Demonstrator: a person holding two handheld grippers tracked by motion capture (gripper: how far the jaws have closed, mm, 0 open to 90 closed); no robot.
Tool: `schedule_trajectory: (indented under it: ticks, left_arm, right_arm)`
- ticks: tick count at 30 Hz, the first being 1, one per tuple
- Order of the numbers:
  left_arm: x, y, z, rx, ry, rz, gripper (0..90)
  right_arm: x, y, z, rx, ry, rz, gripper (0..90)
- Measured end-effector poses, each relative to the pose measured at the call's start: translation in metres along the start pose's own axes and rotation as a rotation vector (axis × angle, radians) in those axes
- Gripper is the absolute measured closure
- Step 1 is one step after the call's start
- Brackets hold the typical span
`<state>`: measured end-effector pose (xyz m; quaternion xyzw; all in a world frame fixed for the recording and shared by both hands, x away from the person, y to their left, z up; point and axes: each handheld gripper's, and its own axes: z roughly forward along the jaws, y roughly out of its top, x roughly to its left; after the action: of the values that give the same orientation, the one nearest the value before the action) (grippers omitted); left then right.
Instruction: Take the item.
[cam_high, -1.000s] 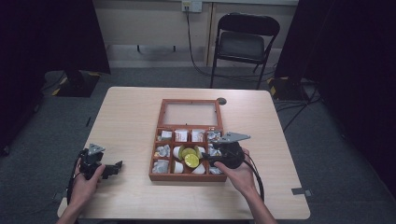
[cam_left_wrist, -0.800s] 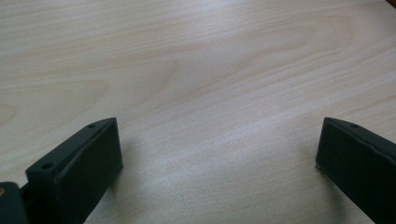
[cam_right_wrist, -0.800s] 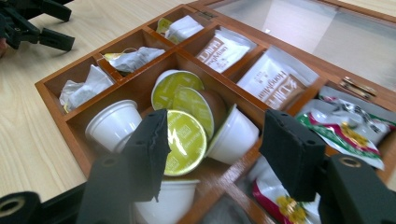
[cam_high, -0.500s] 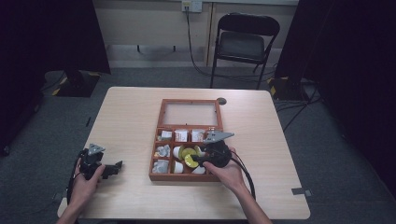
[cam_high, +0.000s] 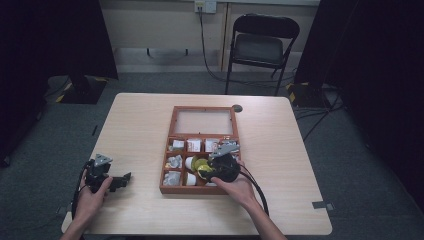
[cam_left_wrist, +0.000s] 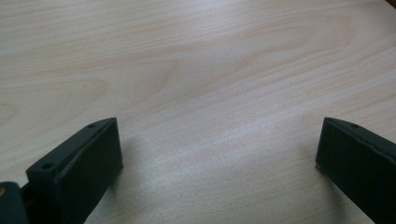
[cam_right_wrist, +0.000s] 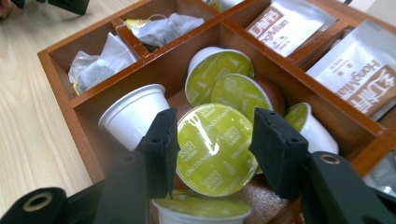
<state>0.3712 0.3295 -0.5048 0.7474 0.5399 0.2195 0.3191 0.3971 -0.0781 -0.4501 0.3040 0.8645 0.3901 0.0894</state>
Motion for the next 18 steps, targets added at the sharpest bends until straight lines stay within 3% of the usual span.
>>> schedule_trajectory:
  ticks: [18]
  left_arm:
    - [-0.0004, -0.0002, -0.0003, -0.001, 0.0, 0.0, 0.0]
  right_arm:
    - [0.0011, 0.0004, 0.007, 0.044, -0.006, 0.015, 44.0]
